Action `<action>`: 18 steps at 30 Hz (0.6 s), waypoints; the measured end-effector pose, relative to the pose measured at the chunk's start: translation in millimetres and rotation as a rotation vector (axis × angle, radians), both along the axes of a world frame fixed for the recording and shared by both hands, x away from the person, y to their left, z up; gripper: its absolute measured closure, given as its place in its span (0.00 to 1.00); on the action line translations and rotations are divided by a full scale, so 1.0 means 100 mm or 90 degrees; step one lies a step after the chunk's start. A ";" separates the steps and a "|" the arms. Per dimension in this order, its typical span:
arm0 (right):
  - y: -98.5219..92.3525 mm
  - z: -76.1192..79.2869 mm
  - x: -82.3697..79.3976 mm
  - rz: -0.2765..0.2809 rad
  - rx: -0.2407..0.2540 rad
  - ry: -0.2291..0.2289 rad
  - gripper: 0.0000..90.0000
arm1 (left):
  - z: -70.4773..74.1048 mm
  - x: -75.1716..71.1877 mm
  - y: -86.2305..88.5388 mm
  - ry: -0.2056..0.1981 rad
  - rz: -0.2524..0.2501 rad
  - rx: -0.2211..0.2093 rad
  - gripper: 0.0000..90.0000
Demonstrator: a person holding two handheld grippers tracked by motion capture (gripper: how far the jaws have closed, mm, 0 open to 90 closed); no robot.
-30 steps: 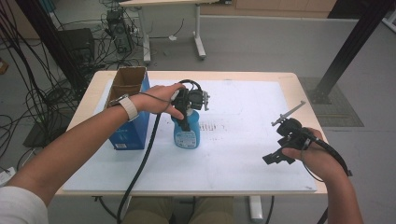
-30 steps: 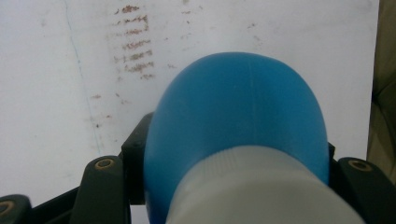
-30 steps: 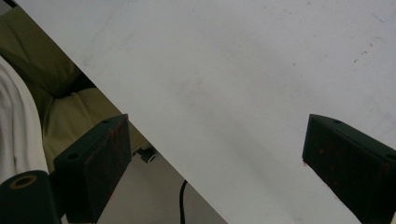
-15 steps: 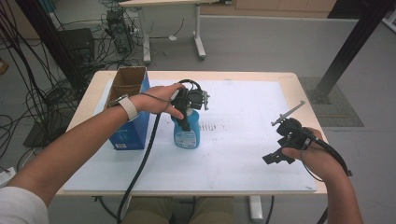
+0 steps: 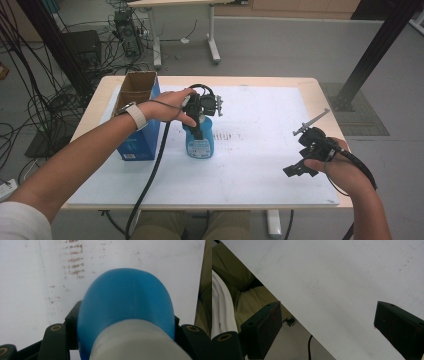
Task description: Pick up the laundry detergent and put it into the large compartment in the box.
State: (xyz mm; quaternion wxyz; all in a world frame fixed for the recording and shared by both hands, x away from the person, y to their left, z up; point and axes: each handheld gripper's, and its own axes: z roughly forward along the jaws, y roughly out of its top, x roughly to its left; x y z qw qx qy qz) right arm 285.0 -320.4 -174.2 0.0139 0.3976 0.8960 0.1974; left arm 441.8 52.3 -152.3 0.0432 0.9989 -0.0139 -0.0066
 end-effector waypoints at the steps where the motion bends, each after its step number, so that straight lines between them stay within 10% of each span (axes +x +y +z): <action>1: 0.00 0.00 0.00 0.001 -0.001 -0.001 0.09 | 0.01 -0.01 0.00 -0.003 0.006 0.004 0.43; 18: 0.05 0.03 0.06 0.007 -0.008 0.003 0.09 | 0.42 -0.19 0.15 -0.002 0.101 -0.014 0.43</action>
